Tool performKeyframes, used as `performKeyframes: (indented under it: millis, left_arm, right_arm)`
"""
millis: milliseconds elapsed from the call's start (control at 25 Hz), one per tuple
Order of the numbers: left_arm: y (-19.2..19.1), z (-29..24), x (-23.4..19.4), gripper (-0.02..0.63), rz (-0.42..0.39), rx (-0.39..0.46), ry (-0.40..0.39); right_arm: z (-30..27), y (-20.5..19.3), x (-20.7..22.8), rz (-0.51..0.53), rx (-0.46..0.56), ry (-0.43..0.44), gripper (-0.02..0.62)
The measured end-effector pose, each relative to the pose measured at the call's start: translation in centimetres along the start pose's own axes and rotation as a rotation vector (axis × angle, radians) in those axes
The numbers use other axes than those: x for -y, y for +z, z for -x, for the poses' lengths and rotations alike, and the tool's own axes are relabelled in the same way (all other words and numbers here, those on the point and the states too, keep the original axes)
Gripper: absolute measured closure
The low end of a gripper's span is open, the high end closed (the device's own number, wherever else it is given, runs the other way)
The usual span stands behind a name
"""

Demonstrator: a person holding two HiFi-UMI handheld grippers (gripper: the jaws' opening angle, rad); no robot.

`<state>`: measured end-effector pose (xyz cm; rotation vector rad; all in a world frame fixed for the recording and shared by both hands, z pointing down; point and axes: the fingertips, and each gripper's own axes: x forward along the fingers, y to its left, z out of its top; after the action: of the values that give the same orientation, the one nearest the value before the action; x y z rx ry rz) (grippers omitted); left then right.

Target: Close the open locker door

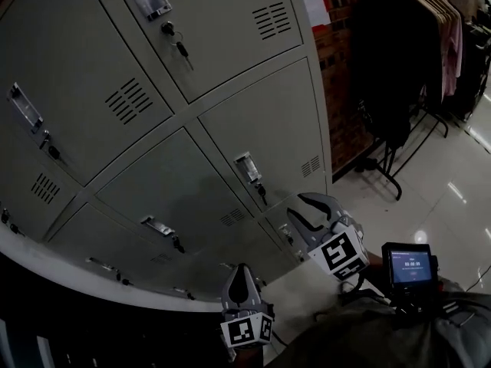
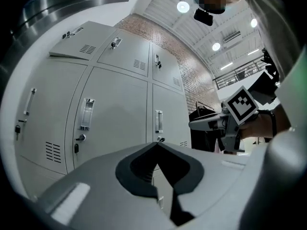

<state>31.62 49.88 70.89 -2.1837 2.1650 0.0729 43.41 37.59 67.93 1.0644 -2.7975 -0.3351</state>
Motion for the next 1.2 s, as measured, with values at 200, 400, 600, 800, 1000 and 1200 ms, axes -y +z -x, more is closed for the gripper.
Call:
performKeyframes:
  millis: [200, 400, 600, 800, 1000, 1200]
  left_arm:
    - [1.2, 1.3, 3.4, 0.604, -0.011, 0.014, 0.002]
    - [1.9, 2.5, 8.7, 0.604, -0.023, 0.023, 0.038]
    - [1.0, 4.1, 16.3, 0.604, -0.02, 0.013, 0.068]
    - [0.1, 6.5, 23.0, 0.604, -0.011, -0.009, 0.126]
    - [0.0, 8.3, 28.0, 0.604, -0.017, -0.026, 0.131]
    - [1.2, 9.1, 30.5, 0.604, -0.021, -0.012, 0.113]
  right_arm:
    - [4.1, 0.1, 0.8, -0.031, 0.011, 0.016, 0.465]
    - [8.8, -0.5, 2.8, -0.03, 0.052, 0.062, 0.484]
    - [15.3, -3.1, 5.5, -0.036, 0.031, 0.105, 0.492]
    - [21.4, -5.3, 8.0, -0.036, 0.014, 0.155, 0.499]
    - [26.5, -6.6, 10.0, -0.031, 0.015, 0.16, 0.502]
    - [30.4, -6.8, 10.7, -0.073, 0.024, 0.141, 0.508]
